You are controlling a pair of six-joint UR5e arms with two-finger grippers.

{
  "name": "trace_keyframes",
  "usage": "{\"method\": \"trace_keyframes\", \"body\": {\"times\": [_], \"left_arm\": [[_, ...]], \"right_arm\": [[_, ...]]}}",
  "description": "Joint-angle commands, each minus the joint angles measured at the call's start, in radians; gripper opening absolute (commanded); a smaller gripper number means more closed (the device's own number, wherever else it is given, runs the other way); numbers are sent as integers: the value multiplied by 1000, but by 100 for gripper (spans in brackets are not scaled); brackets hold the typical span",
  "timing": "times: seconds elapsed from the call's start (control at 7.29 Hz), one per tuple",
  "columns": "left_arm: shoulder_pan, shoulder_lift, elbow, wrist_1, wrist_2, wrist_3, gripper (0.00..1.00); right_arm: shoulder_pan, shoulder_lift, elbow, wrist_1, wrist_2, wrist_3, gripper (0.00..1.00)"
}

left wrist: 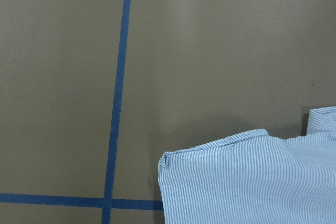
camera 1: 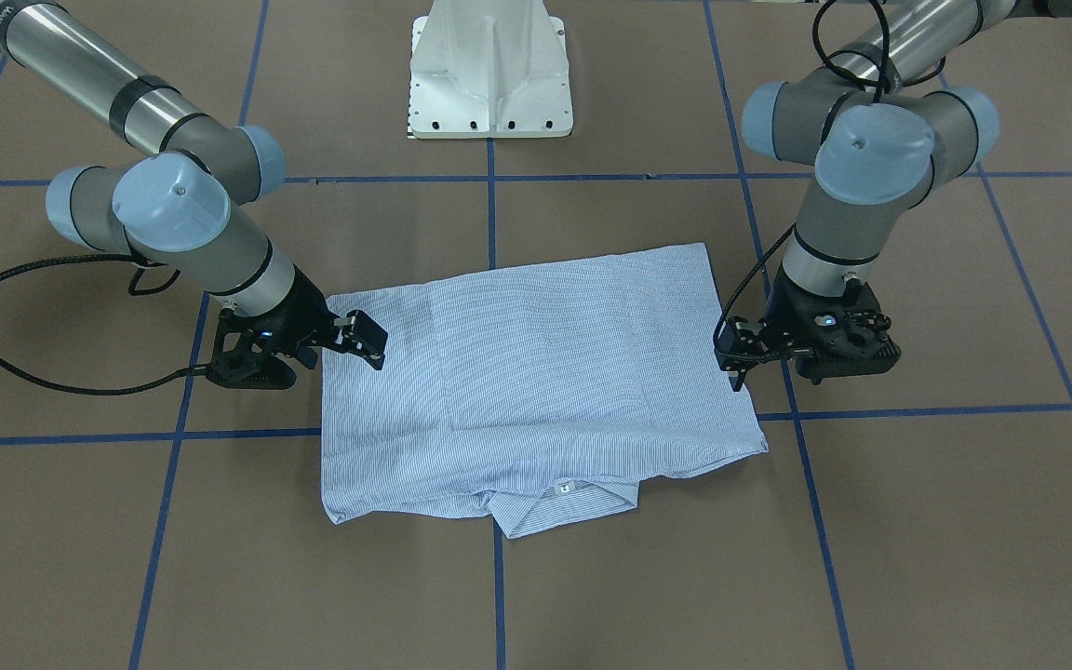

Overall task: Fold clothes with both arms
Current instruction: 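Move the right gripper down to the folded shirt's side edge and grasp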

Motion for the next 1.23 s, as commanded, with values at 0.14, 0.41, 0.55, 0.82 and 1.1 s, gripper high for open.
{"method": "trace_keyframes", "body": {"times": [0.14, 0.41, 0.55, 0.82, 1.1], "left_arm": [[-1, 0, -22, 2, 1, -5, 100], [-2, 1, -23, 4, 2, -6, 100], [-2, 1, -29, 4, 2, -6, 100], [-4, 1, -37, 7, 2, -13, 100], [-8, 1, -37, 5, 2, -13, 100]], "right_arm": [[-10, -51, 29, -8, 3, 6, 96], [-33, -52, 26, -9, 2, 10, 88], [-40, -52, 24, -9, 2, 10, 86], [-43, -52, 24, -11, 9, 10, 63], [-43, -52, 27, -9, 11, 10, 43]]}}
